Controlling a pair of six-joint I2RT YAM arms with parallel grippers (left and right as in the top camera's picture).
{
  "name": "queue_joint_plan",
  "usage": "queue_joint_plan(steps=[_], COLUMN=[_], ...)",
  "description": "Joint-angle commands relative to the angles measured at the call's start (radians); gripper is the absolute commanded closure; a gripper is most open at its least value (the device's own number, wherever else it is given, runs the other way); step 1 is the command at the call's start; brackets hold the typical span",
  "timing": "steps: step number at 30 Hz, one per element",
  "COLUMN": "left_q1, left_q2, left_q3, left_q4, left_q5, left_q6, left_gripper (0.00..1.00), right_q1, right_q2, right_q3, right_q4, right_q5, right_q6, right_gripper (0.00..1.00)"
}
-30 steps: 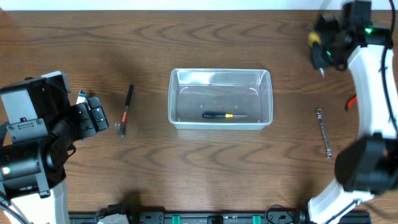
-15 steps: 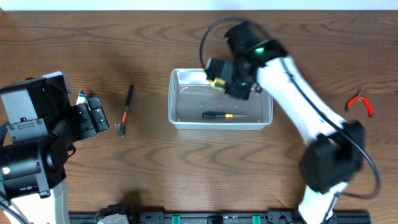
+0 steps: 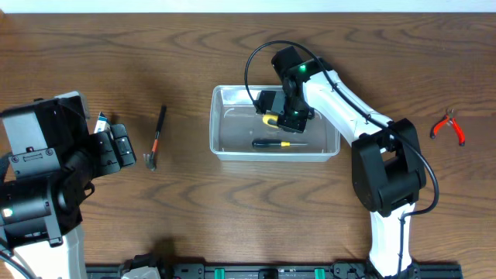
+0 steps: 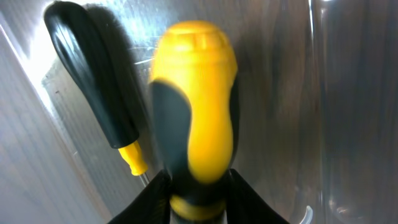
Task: Pack container
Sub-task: 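Carry the stubby screwdriver into the container and release it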
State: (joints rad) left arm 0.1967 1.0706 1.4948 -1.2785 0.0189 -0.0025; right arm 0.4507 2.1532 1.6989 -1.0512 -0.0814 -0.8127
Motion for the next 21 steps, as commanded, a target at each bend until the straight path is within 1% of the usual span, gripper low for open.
queue_joint_plan(steps=[1, 3, 4, 5, 6, 7, 8, 13, 16, 21], left_q1=[0.008, 0.008, 0.008, 0.008, 0.008, 0.008, 0.008, 0.008, 0.008, 0.008], left_q2=[-0.001, -0.001, -0.001, -0.001, -0.001, -0.001, -0.001, -0.001, -0.001, -0.001], left_q3=[0.011, 0.011, 0.01, 0.01, 0.01, 0.01, 0.011, 0.011, 0.011, 0.01], left_q4=[-0.004, -0.003, -0.002, -0.002, -0.001, -0.001, -0.001, -0.001, -0.001, -0.002], left_q5=[-0.005, -0.005, -0.005, -0.005, -0.005, -0.005, -0.005, -0.005, -0.005, -0.005], left_q6=[0.006, 0.007, 0.007, 0.009, 0.01, 0.01, 0.01, 0.021, 0.021, 0.021], left_gripper=[0.02, 0.02, 0.02, 0.02, 0.02, 0.02, 0.02, 0.02, 0.02, 0.02], right_q1=[-0.01, -0.016, -0.019, -0.023, -0.027, -0.032, -0.037, -0.109, -0.214, -0.45], right_q2=[-0.003, -0.015, -0.026, -0.04, -0.058, -0.085, -0.111, -0.296, -0.422, -0.596], right_q3=[0.015, 0.039, 0.055, 0.072, 0.091, 0.116, 0.138, 0.259, 0.305, 0.309], right_q4=[0.003, -0.002, -0.01, -0.02, -0.034, -0.048, -0.06, -0.124, -0.199, -0.355], right_q5=[-0.005, -0.005, 0.0, 0.01, 0.027, 0.048, 0.065, 0.123, 0.116, 0.114], right_q6=[0.082, 0.143, 0.163, 0.174, 0.187, 0.209, 0.237, 0.397, 0.489, 0.658], right_gripper=[0.66, 0.62, 0.55, 0.41, 0.16, 0.04, 0.01, 0.01, 0.01, 0.01])
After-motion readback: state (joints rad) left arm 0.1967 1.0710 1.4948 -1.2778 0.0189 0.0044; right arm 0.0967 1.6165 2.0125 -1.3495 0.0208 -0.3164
